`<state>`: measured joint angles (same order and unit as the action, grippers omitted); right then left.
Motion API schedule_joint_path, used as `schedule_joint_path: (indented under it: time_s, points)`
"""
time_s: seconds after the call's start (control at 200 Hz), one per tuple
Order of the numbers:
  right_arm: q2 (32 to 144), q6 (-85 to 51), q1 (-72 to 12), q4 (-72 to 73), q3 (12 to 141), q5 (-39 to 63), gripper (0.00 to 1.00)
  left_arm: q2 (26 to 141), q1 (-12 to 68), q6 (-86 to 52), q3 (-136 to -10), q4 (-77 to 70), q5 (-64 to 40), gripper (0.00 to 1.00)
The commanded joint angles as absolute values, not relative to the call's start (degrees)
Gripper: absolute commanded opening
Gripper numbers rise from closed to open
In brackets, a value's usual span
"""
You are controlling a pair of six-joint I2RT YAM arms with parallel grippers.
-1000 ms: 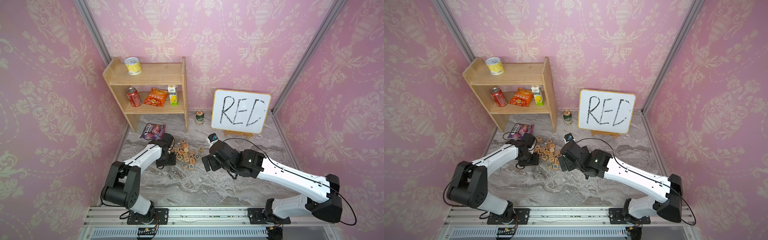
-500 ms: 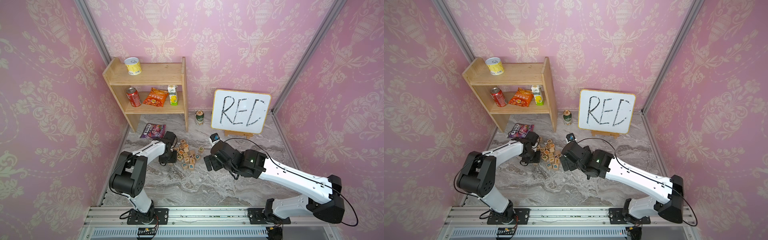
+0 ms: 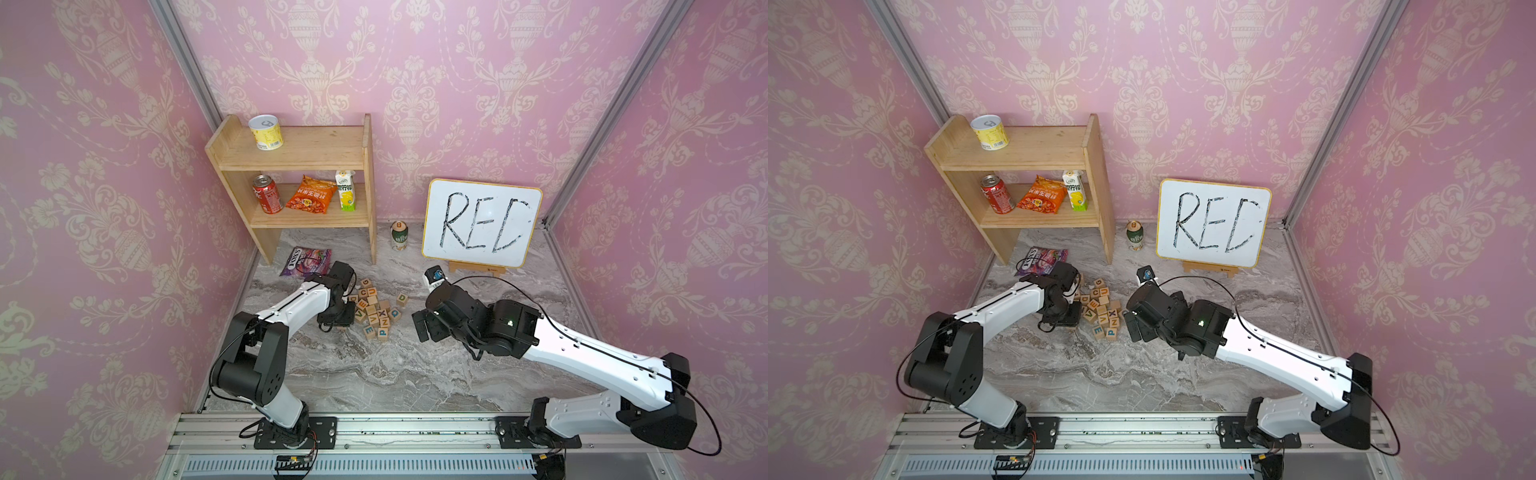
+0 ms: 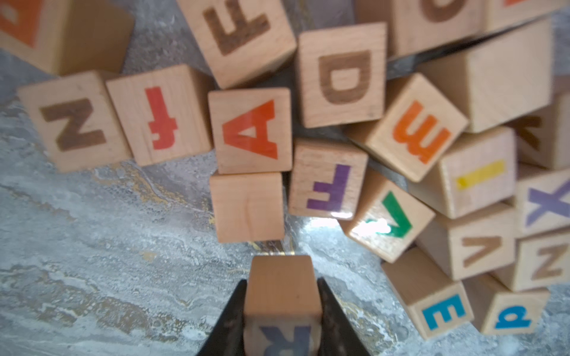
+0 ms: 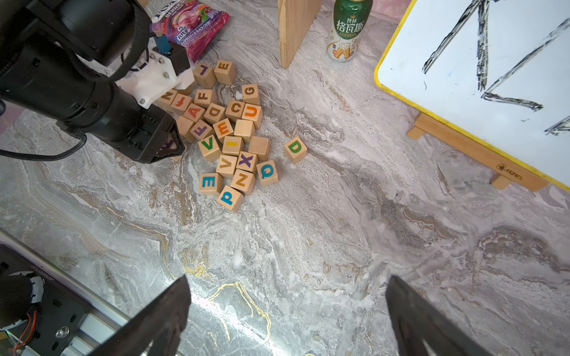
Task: Assemble the uppercase word "red" with letter blocks
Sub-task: Pick up the letter block from the center of the board, then place the letter block at the center of the board.
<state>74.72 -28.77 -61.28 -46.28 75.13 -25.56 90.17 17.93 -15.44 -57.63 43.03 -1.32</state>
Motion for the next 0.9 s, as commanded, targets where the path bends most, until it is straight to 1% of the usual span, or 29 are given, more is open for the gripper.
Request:
schedule_joint_path:
  time_s: [0.0, 0.37, 0.63, 0.891]
  points:
    - [73.1, -29.4, -61.4, -48.6, 74.0, -26.3, 1.0, 86.6, 19.5, -11.9, -59.1, 46.6, 0.0, 0.16]
    - [71.2, -28.9, -59.9, -50.8, 71.9, -18.7, 1.0, 83.0, 25.0, -5.6, -62.6, 47.0, -3.2, 0.16]
    - [68.3, -29.4, -59.3, -52.6, 70.5, -15.5, 1.0, 84.3, 30.0, -0.9, -65.2, 46.5, -5.9, 0.16]
    - [64.3, -30.8, -59.2, -54.8, 68.5, -13.9, 1.0, 88.7, 37.9, 3.6, -68.1, 45.7, -5.3, 0.15]
